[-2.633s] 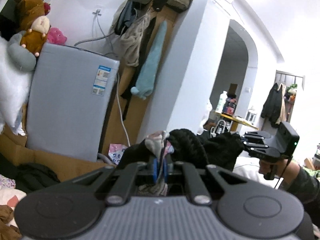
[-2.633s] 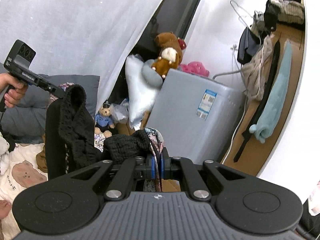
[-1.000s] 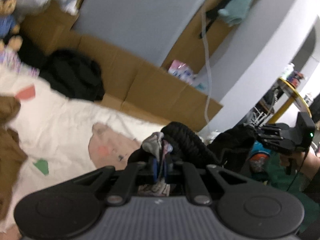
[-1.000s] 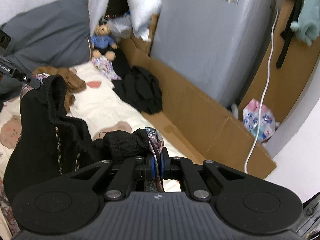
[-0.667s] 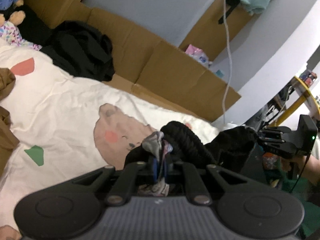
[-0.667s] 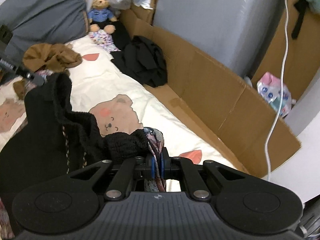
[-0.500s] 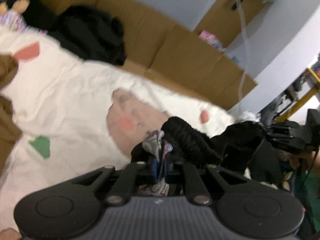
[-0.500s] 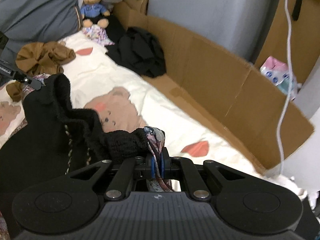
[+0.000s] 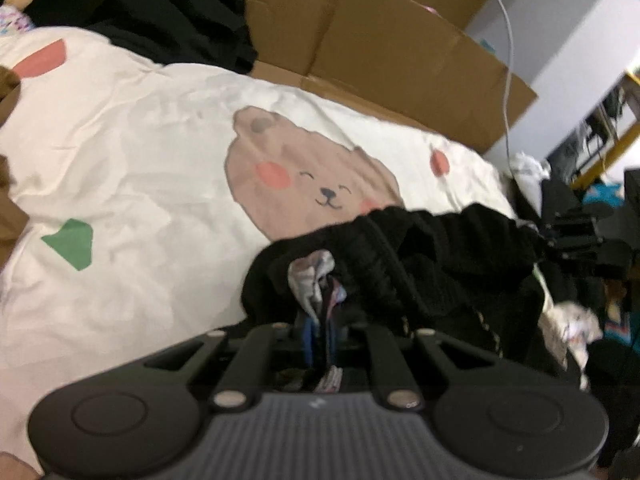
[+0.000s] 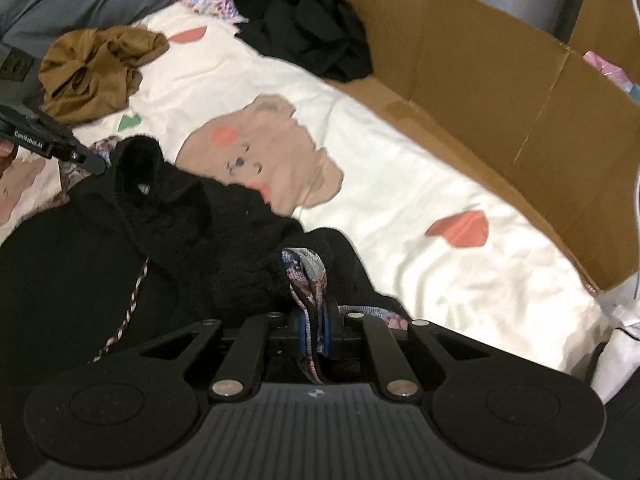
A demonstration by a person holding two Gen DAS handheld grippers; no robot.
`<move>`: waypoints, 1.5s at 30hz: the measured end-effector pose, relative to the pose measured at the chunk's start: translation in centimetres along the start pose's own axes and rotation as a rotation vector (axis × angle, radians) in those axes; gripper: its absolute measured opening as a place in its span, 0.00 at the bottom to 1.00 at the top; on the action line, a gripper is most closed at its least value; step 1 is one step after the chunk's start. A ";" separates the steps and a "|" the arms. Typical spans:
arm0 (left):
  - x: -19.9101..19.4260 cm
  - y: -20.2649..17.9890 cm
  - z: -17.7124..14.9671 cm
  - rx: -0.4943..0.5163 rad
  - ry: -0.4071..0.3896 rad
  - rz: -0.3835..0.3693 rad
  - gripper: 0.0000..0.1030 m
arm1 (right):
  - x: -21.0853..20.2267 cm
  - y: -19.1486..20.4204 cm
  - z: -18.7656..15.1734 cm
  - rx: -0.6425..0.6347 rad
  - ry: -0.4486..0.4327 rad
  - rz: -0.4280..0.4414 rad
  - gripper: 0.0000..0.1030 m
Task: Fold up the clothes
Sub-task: 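Lower the black pants onto the bear-print sheet with both grippers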
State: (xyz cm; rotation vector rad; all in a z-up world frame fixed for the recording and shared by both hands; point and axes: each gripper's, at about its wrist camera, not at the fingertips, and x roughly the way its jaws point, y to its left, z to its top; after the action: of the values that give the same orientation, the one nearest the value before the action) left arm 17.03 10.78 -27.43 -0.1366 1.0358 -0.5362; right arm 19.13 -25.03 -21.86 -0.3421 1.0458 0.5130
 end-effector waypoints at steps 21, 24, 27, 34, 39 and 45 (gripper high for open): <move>-1.6 -4.4 -0.6 0.267 -0.010 0.074 0.31 | -3.5 3.0 -1.9 -0.057 -0.035 0.018 0.17; -1.8 -3.9 -0.6 0.261 -0.020 0.103 0.31 | -4.2 3.1 -2.0 -0.080 -0.081 0.039 0.17; -2.0 -4.0 -0.6 0.290 -0.028 0.125 0.31 | -4.5 2.9 -1.9 -0.071 -0.107 0.050 0.17; -2.6 -4.8 -0.4 0.288 -0.035 0.101 0.31 | -5.5 3.2 -2.1 -0.067 -0.127 -0.005 0.17; -2.6 -5.7 -0.2 0.308 -0.016 0.139 0.43 | -6.7 4.1 -2.5 -0.137 -0.137 -0.056 0.17; -2.8 -5.9 -0.2 0.295 0.007 0.123 0.45 | -7.4 3.5 -3.1 -0.124 -0.142 -0.079 0.17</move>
State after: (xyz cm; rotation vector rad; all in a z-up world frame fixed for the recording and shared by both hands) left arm 13.65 7.06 -23.21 0.1891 0.9541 -0.5719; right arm 11.96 -25.45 -16.86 -0.4485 0.8614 0.5253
